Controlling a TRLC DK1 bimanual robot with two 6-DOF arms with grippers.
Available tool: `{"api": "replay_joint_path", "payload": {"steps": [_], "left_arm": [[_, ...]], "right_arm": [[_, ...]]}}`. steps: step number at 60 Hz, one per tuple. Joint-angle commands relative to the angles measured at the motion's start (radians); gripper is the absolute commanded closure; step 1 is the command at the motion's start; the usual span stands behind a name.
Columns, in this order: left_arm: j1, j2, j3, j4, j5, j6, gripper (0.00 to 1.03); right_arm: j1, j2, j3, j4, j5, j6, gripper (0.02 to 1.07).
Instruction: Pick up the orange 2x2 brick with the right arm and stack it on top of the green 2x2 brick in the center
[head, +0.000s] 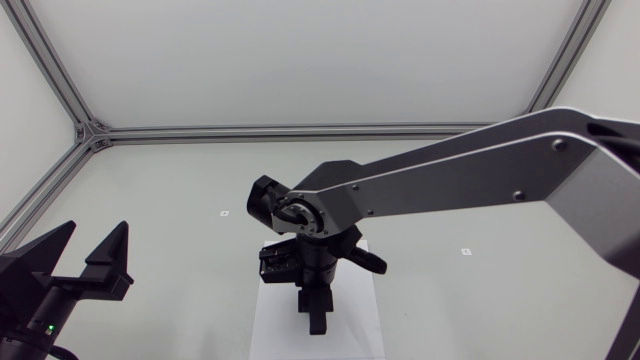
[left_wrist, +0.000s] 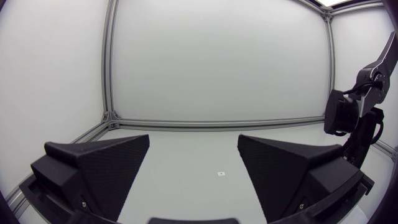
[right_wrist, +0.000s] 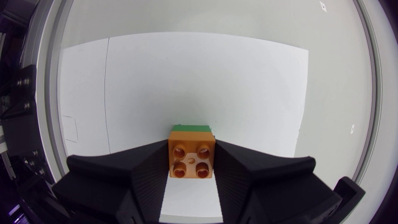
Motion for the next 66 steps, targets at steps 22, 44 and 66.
{"api": "replay_joint_path", "payload": {"steps": [22, 44, 66], "left_arm": [[0.002, -0.008, -0.041, -0.015, 0.004, 0.013, 0.04], [0.002, -0.008, -0.041, -0.015, 0.004, 0.013, 0.04], [0.002, -0.008, -0.041, -0.013, 0.004, 0.013, 0.04]], "right_arm": [[-0.016, 0.019, -0.014, -0.006, 0.001, -0.024, 0.65], [0.004, 0.018, -0.003, -0.004, -0.005, -0.001, 0.65], [0.007, 0.014, -0.002, 0.0, -0.007, 0.006, 0.65]]}}
